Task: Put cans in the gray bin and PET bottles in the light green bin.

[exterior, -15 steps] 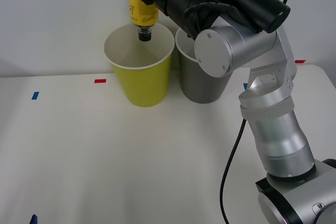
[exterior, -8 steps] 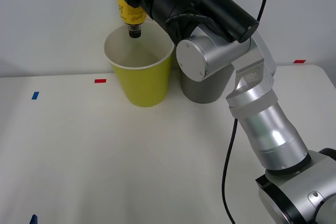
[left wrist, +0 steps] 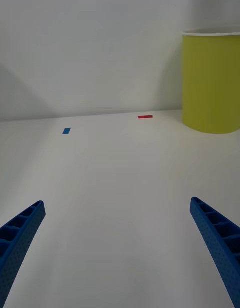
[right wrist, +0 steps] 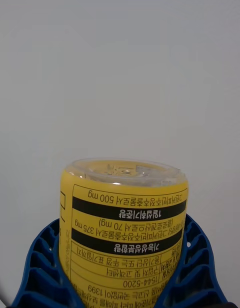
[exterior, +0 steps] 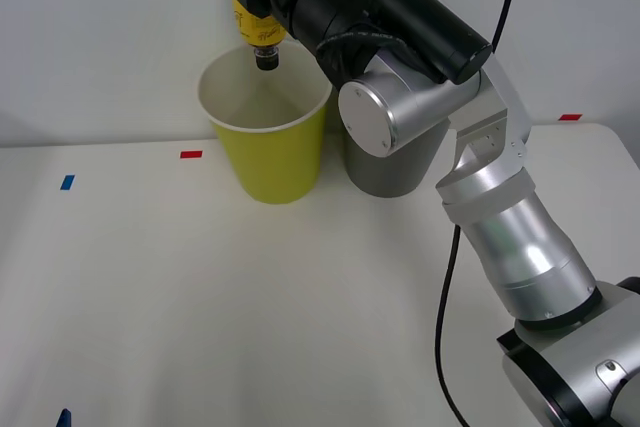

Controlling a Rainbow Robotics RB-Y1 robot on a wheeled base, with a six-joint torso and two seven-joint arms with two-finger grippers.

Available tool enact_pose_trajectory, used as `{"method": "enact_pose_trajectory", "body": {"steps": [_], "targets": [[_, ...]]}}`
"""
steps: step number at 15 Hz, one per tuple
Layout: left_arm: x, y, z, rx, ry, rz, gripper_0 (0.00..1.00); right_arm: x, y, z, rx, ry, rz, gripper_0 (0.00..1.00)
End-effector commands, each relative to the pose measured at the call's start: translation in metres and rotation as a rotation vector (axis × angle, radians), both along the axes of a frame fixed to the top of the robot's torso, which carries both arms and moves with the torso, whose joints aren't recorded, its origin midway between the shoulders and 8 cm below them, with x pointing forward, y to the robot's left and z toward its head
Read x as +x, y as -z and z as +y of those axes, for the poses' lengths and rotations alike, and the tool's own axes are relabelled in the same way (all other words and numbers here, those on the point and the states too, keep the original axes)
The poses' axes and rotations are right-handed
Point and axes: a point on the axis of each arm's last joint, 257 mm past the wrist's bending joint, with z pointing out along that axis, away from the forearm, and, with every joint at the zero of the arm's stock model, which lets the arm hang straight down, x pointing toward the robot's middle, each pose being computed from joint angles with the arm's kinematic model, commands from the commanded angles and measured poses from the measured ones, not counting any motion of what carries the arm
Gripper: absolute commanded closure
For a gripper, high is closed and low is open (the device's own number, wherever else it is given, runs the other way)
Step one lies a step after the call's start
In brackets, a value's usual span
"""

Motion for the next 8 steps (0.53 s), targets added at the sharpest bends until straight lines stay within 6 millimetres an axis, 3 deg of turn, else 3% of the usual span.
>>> {"method": "enact_pose_trajectory", "body": {"steps": [1,8], "targets": [[0.0,0.0,0.0,0.0,0.0,0.0,0.0,0.0,0.001,-0.001,-0.002,-0.004,0.0,1.0],[0.0,0.0,0.0,0.0,0.0,0.0,0.0,0.011,0.013,0.012,0.004,-0.011,-0.016,1.0]]}}
